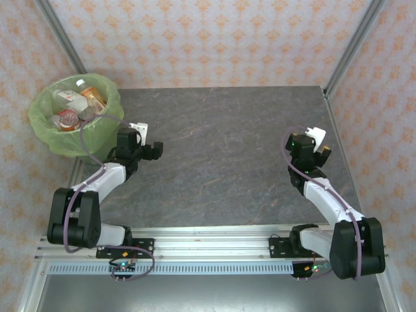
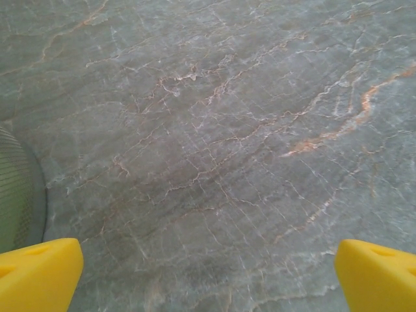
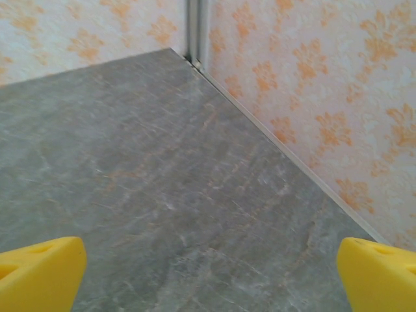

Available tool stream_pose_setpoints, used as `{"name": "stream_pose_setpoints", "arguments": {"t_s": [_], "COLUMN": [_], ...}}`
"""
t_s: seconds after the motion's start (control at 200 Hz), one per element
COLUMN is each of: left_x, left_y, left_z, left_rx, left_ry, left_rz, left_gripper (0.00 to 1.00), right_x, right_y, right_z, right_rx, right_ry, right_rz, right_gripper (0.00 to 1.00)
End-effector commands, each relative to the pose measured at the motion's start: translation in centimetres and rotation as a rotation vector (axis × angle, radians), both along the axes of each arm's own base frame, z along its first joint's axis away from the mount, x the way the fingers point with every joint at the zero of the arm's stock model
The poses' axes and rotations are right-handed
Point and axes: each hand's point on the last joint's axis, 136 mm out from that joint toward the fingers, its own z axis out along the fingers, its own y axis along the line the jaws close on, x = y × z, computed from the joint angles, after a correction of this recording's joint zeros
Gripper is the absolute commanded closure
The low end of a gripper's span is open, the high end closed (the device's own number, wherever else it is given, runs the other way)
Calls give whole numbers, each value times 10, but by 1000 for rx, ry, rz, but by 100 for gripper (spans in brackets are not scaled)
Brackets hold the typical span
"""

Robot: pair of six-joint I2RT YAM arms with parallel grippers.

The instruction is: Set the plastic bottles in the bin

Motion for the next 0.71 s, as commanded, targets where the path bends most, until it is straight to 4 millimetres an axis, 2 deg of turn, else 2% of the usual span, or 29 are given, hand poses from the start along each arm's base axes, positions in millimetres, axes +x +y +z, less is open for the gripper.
{"name": "stream_pose_setpoints", "arguments": {"t_s": [0.0, 0.105, 0.13, 0.215, 0.31, 0.425, 0.47, 0.586, 0.701], "left_x": [24, 31, 32, 29, 17, 3, 2, 3, -5], "left_y": [3, 7, 9, 13, 31, 44, 44, 45, 61], "left_z": [6, -15, -17, -12, -3, -9, -12, -9, -7], "left_rx": [9, 18, 19, 24, 37, 36, 40, 41, 85], "left_ry": [-75, -35, -33, -71, -173, -285, -242, -269, -280], "left_rz": [7, 25, 38, 64, 177, 254, 257, 262, 390], "left_gripper": [0, 0, 0, 0, 0, 0, 0, 0, 0], "right_x": [7, 14, 16, 23, 29, 37, 40, 44, 38], "right_y": [0, 7, 9, 15, 16, 17, 18, 34, 37], "right_z": [-9, -16, -25, -34, -42, -54, -56, -61, -57], "right_rx": [11, 12, 11, 3, 8, 33, 35, 41, 38], "right_ry": [9, 7, 24, 19, 13, 13, 22, 63, 26], "right_rz": [38, 106, 123, 173, 192, 210, 223, 329, 349], "right_gripper": [1, 1, 1, 1, 1, 1, 1, 1, 1]}}
